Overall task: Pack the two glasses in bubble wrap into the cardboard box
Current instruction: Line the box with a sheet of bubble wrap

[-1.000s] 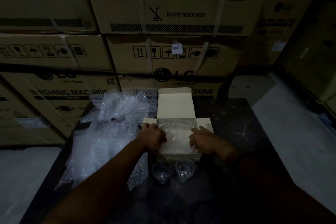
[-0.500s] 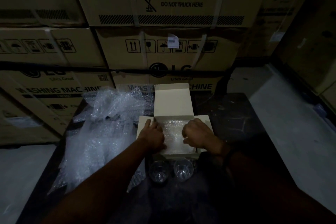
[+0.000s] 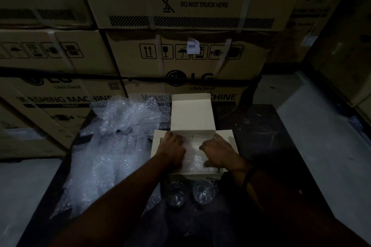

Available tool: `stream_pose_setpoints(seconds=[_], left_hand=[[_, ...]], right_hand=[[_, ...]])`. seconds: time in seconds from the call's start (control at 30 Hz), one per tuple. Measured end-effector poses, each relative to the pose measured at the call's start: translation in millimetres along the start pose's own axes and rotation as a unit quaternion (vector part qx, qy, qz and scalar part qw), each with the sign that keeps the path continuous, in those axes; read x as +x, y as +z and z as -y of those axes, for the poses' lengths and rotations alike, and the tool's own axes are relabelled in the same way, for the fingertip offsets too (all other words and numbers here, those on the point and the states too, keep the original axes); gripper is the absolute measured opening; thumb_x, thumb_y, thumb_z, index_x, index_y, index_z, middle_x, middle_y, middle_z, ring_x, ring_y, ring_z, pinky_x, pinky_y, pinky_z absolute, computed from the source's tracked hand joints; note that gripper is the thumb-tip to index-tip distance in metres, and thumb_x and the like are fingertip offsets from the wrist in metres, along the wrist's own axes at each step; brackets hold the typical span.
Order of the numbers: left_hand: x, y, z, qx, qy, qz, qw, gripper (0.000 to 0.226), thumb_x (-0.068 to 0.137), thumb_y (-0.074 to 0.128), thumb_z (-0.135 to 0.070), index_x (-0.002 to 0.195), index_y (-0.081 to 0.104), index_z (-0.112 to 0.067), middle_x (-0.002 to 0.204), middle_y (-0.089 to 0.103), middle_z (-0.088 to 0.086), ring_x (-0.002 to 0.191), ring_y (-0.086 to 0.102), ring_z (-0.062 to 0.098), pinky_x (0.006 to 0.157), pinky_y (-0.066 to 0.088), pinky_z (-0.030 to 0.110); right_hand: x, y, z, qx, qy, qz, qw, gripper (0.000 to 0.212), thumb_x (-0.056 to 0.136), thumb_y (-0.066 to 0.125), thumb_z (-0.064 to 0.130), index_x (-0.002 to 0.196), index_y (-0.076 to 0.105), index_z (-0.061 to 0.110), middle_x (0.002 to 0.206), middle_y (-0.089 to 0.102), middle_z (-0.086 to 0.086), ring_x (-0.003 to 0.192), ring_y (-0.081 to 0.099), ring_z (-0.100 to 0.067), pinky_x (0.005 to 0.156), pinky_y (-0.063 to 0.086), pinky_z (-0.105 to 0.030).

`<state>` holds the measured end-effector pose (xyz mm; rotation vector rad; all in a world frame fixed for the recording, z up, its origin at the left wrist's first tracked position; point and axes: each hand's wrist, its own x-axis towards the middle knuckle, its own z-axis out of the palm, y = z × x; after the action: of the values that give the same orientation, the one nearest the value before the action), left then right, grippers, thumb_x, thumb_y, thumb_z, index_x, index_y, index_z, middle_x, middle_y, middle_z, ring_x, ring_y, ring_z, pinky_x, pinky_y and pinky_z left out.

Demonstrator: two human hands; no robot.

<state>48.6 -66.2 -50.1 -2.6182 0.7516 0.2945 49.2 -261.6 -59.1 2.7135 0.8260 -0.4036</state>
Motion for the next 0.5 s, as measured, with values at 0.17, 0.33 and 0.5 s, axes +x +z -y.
stream_pose_setpoints(seconds=[0.17,0.33,0.5], left_hand=[[-3.2,9.7,-4.5,0.013,-0.009,0.015,1.000,0.062,0.072,0.061,-0.067,0.116,0.067,-0.024,0.144,0.043,0.011,0.138,0.014,0.039,0.109,0.003,0.056],[-1.7,8.6,-6.7,0.025,-0.016,0.014,0.999,0.060,0.077,0.059,-0.062,0.122,0.063,-0.022,0.149,0.039,0.011,0.142,0.006,0.040,0.111,-0.008,0.057],[-3.0,5.3,-4.3,-0.009,-0.039,0.021,0.999,0.075,0.072,0.057,-0.072,0.127,0.060,-0.021,0.152,0.033,0.012,0.143,0.007,0.036,0.111,-0.009,0.059]], right_hand=[[-0.2,3.7,5.9,-0.035,0.025,0.011,0.999,0.084,0.074,0.060,0.068,0.137,0.041,0.015,0.140,0.046,-0.011,0.133,0.036,-0.029,0.116,-0.002,-0.054],[0.0,4.0,12.0,-0.046,0.032,0.014,0.998,0.077,0.076,0.060,0.064,0.139,0.043,0.022,0.145,0.042,-0.011,0.138,0.027,-0.032,0.114,-0.008,-0.059],[-10.2,0.1,2.6,0.008,0.000,-0.031,1.000,0.059,0.075,0.067,0.057,0.126,0.056,0.031,0.144,0.043,-0.003,0.139,0.026,-0.026,0.114,-0.007,-0.055]])
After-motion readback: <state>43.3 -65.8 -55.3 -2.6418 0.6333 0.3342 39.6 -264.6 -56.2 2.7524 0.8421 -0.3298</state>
